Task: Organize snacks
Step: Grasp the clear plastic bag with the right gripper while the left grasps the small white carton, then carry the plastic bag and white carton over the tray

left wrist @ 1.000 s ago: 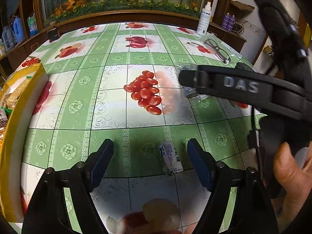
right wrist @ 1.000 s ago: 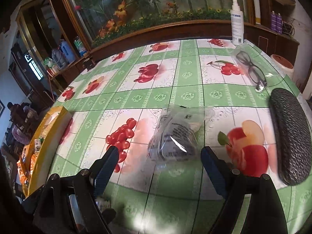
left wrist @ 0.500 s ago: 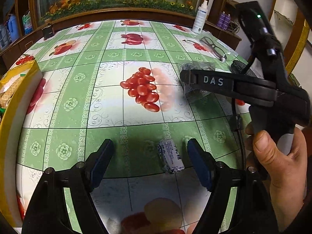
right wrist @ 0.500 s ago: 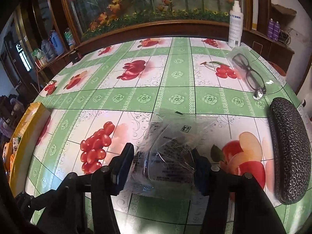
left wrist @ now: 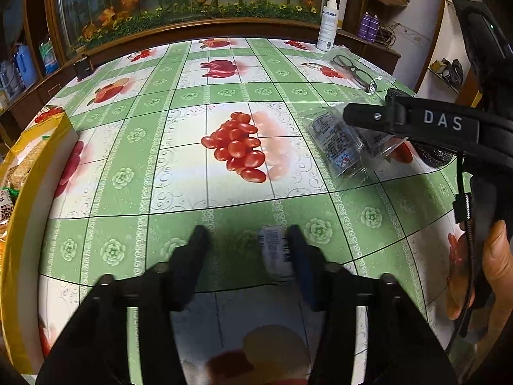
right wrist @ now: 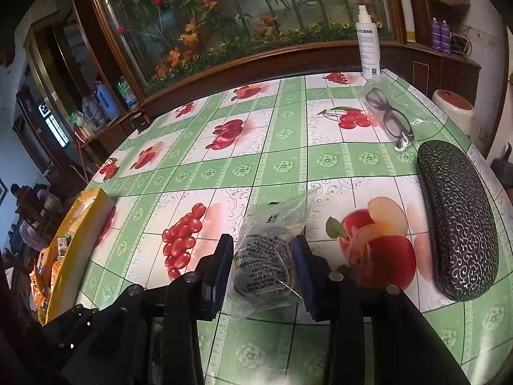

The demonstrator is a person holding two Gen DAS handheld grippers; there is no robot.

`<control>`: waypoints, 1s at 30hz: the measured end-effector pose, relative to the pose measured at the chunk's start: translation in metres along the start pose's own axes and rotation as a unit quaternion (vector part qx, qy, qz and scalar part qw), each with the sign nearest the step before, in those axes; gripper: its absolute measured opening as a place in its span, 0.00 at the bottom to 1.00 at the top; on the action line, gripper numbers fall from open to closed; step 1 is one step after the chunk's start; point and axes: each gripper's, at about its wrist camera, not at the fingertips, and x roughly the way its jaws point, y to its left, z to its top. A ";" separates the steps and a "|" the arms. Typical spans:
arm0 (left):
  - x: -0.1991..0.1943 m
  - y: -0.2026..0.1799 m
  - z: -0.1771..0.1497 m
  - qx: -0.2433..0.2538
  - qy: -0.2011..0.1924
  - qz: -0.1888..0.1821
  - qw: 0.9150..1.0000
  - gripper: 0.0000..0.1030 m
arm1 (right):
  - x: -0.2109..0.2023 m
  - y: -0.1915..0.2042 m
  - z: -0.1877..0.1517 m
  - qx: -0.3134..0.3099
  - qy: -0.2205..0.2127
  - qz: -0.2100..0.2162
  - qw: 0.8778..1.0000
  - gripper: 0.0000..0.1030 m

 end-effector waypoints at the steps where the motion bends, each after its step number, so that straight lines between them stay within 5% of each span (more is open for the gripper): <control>1: -0.001 0.003 0.000 -0.002 0.000 -0.004 1.000 0.24 | -0.002 -0.001 -0.001 0.002 -0.001 0.000 1.000 0.38; 2: -0.002 0.005 0.000 -0.004 0.001 -0.007 1.000 0.15 | -0.004 -0.002 -0.003 0.005 -0.002 0.003 1.000 0.37; 4: -0.002 0.009 -0.001 -0.008 0.003 -0.012 1.000 0.11 | -0.008 -0.004 -0.006 0.010 -0.004 0.006 1.000 0.35; 14: -0.016 0.019 -0.014 -0.017 -0.002 -0.006 1.000 0.10 | -0.020 -0.004 -0.017 0.010 -0.007 0.010 1.000 0.24; 16: -0.019 0.021 -0.015 -0.020 -0.005 -0.004 1.000 0.10 | -0.016 -0.004 -0.015 0.013 -0.007 -0.001 1.000 0.37; 18: -0.022 0.023 -0.015 -0.022 -0.007 -0.004 1.000 0.10 | -0.012 -0.004 -0.013 0.028 -0.003 0.014 1.000 0.66; 20: -0.024 0.024 -0.015 -0.024 -0.009 -0.006 1.000 0.10 | -0.002 0.000 -0.011 0.034 0.010 0.020 0.999 0.73; 25: -0.027 0.030 -0.014 -0.029 -0.009 -0.008 1.000 0.10 | 0.026 0.018 -0.005 0.007 0.030 -0.011 0.999 0.72; 30: -0.030 0.040 -0.016 -0.036 -0.011 -0.005 0.999 0.10 | 0.035 0.027 -0.010 -0.038 0.033 -0.040 0.998 0.51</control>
